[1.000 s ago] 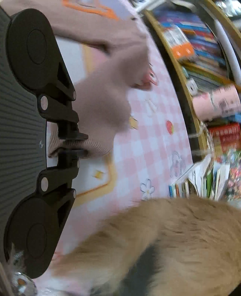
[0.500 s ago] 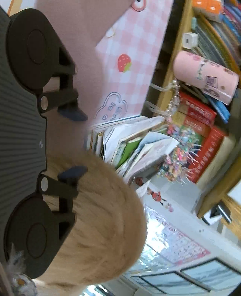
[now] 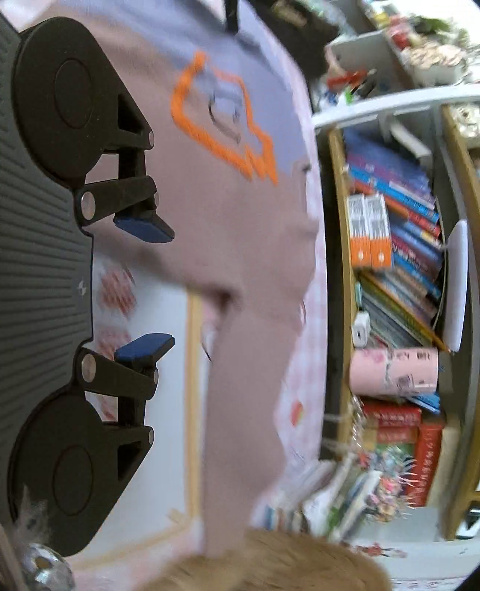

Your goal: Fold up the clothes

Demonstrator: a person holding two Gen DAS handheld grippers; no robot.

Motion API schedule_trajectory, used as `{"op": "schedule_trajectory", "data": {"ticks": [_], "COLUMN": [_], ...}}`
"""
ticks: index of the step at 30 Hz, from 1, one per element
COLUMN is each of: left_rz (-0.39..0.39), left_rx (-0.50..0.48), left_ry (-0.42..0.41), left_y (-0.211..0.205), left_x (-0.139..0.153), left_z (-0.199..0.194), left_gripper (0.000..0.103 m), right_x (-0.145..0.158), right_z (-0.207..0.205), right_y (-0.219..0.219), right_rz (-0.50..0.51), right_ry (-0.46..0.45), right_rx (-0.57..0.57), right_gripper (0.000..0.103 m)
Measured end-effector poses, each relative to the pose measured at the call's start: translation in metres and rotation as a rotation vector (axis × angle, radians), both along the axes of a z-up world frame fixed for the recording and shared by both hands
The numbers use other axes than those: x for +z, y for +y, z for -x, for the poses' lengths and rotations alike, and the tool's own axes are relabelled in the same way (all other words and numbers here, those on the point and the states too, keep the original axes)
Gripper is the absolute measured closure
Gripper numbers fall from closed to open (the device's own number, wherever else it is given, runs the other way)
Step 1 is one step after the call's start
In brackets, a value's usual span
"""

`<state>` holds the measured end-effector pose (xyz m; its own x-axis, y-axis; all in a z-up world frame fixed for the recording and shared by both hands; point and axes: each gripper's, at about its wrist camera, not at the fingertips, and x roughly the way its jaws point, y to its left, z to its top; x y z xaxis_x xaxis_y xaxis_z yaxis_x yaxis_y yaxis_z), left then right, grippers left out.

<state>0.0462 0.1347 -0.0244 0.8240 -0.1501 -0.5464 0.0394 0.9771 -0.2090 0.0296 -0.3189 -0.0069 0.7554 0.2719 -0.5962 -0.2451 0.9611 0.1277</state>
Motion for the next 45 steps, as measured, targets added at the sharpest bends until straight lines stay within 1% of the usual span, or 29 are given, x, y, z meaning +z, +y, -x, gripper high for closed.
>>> {"op": "schedule_trajectory", "data": {"ticks": [2,4,8,9,14,17,19,20,21,23,25,28,31,37,41,45], "left_rz": [-0.007,0.003,0.020,0.014,0.011,0.003,-0.002,-0.004,-0.007,-0.013,-0.020,-0.016,-0.006,0.015,0.012,-0.008], "left_rx": [0.012,0.018,0.029,0.028,0.031,0.024,0.016,0.012,0.008,-0.006,-0.023,-0.054,-0.091,-0.112,-0.118,-0.099], "left_ry": [0.003,0.005,0.009,0.010,0.018,0.018,0.016,0.016,0.016,0.019,0.020,0.019,0.015,0.013,0.014,0.018], "left_y": [-0.003,-0.005,-0.009,-0.011,-0.021,-0.029,-0.033,-0.035,-0.037,-0.041,-0.045,-0.052,-0.060,-0.062,-0.060,-0.059], "left_x": [0.000,0.000,0.000,0.000,0.001,0.002,0.002,0.002,0.002,0.002,0.002,0.001,-0.001,-0.002,-0.003,-0.002], "left_z": [0.013,0.027,0.055,0.063,0.094,0.107,0.113,0.114,0.116,0.116,0.117,0.120,0.122,0.112,0.101,0.088], "left_gripper": [0.085,0.085,0.085,0.085,0.085,0.085,0.085,0.085,0.086,0.089,0.090,0.093,0.093,0.096,0.096,0.096], "right_x": [-0.002,-0.003,-0.006,-0.008,-0.013,-0.014,-0.014,-0.014,-0.014,-0.014,-0.014,-0.016,-0.016,-0.019,-0.019,-0.020], "right_z": [0.009,0.015,0.028,0.033,0.058,0.069,0.076,0.077,0.079,0.079,0.079,0.075,0.070,0.064,0.057,0.048], "right_y": [0.003,0.003,0.003,0.003,0.005,0.003,0.004,0.006,0.007,0.009,0.011,0.007,-0.001,-0.010,-0.007,-0.002], "right_rz": [-0.026,-0.038,-0.036,-0.030,0.006,-0.011,-0.016,-0.018,-0.022,-0.014,-0.004,0.015,0.067,0.060,0.070,0.076], "right_ry": [-0.007,-0.009,-0.004,-0.002,-0.002,0.000,0.000,0.000,0.000,-0.005,-0.018,-0.038,-0.060,-0.061,-0.066,-0.071], "right_rx": [-0.004,-0.001,0.024,0.031,0.054,0.074,0.092,0.103,0.115,0.126,0.131,0.100,0.049,0.024,0.012,0.007], "right_gripper": [0.048,0.048,0.049,0.049,0.058,0.065,0.073,0.075,0.080,0.083,0.088,0.091,0.092,0.092,0.092,0.092]}}
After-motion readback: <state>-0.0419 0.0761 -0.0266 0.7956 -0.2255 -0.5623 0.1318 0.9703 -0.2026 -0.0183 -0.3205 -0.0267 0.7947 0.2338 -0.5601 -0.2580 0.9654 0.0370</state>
